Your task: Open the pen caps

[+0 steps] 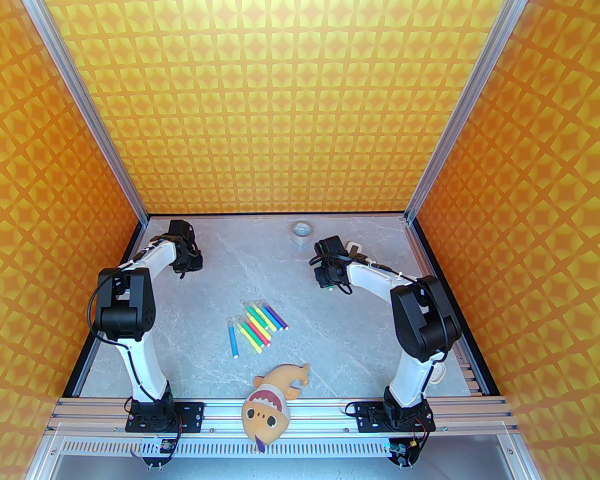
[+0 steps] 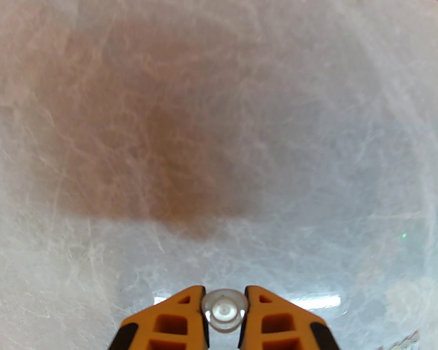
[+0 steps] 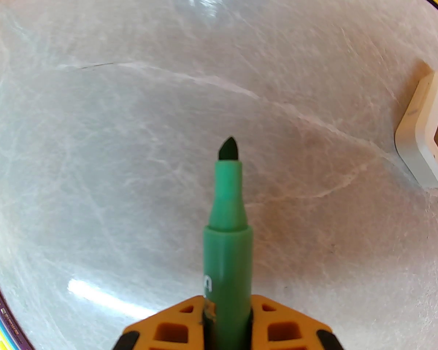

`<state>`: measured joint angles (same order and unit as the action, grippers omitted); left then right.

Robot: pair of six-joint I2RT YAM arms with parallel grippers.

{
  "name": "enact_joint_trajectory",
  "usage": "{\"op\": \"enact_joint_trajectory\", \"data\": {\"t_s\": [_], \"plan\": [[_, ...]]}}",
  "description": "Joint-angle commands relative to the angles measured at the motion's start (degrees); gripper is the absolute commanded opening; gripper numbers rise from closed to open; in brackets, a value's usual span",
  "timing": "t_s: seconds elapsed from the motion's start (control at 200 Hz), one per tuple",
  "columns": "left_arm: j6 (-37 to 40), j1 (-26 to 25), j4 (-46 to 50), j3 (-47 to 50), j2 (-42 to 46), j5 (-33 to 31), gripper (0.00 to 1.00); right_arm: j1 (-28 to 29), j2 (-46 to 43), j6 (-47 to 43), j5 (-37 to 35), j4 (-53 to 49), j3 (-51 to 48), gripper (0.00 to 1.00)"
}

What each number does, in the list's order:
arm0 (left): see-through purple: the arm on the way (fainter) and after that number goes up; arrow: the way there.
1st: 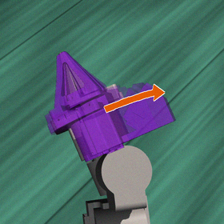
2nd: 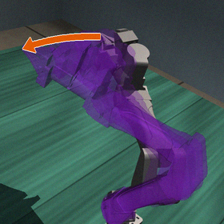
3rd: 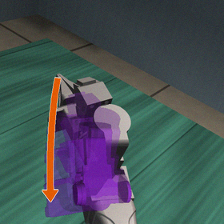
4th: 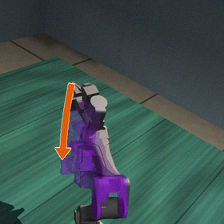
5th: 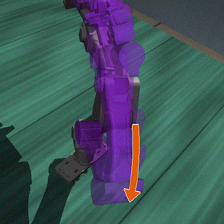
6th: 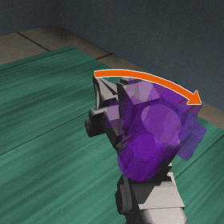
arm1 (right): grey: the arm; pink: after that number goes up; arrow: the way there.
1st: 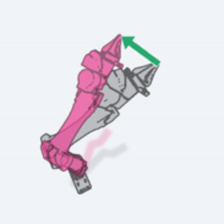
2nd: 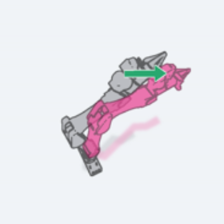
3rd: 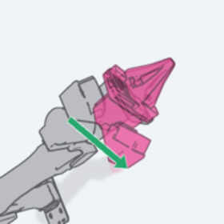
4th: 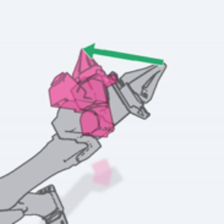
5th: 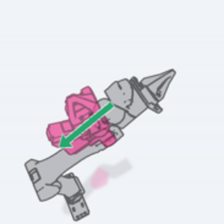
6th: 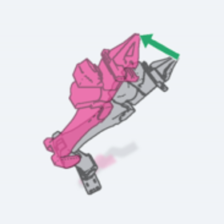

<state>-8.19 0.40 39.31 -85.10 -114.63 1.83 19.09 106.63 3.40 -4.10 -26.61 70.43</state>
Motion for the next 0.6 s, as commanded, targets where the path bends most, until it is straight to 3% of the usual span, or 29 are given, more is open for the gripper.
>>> {"op": "enact_joint_trajectory", "data": {"t_s": [0.0,0.595], "plan": [[2.0,0.8,3.5,-4.3,-1.7,-1.1,0.00,-0.8,2.3,1.0,0.8,-3.3,2.7,0.00],[3.5,2.5,5.2,-9.1,-8.8,-1.4,0.06,-2.5,8.1,1.2,3.4,-8.1,8.2,0.07]]}}
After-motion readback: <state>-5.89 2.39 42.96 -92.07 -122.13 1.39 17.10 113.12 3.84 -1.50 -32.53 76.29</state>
